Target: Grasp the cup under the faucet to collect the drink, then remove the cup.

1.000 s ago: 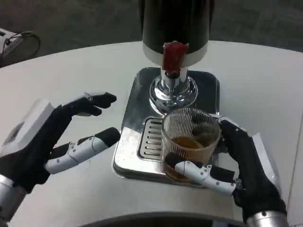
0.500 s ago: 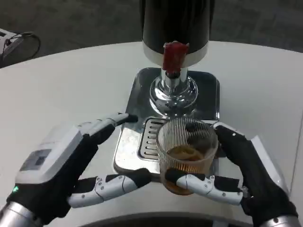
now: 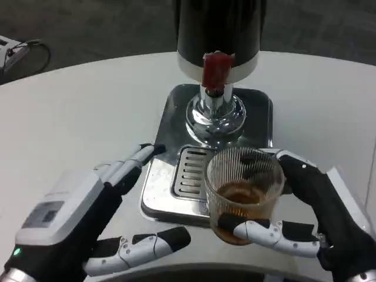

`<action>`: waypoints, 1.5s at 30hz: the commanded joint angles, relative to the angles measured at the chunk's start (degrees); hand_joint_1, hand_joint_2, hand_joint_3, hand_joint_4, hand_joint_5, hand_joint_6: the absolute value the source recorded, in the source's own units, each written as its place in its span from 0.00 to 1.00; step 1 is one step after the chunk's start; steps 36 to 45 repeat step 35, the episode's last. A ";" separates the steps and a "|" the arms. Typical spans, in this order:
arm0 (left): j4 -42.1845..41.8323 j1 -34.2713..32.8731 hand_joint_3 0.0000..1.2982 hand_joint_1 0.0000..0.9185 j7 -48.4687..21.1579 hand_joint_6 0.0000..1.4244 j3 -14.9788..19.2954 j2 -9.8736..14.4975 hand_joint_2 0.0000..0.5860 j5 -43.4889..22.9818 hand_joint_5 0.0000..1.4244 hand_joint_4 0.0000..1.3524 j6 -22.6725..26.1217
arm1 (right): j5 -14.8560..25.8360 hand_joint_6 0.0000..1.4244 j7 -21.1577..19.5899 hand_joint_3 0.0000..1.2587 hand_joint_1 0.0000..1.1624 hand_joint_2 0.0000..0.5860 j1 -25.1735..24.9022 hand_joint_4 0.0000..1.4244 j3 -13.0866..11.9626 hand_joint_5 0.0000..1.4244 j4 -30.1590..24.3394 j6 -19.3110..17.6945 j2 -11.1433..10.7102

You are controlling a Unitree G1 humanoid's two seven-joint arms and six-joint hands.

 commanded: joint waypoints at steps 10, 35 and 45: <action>-6.65 7.06 0.01 0.00 -1.25 0.07 -1.17 -0.45 0.11 5.89 0.00 0.00 0.42 | 2.42 0.37 3.11 0.56 0.68 0.39 4.08 0.56 -2.25 0.60 -6.00 -6.48 -2.90; -9.98 11.22 0.00 0.00 -2.06 0.00 -1.56 -1.91 0.11 9.54 0.00 0.00 0.78 | 3.95 0.39 5.05 0.57 0.68 0.39 8.15 0.56 -4.89 0.61 -7.57 -9.73 -3.97; -9.98 11.22 0.00 0.00 -2.06 0.00 -1.56 -1.91 0.11 9.54 0.00 0.00 0.78 | 3.95 0.39 5.05 0.57 0.68 0.39 8.15 0.56 -4.89 0.61 -7.57 -9.73 -3.97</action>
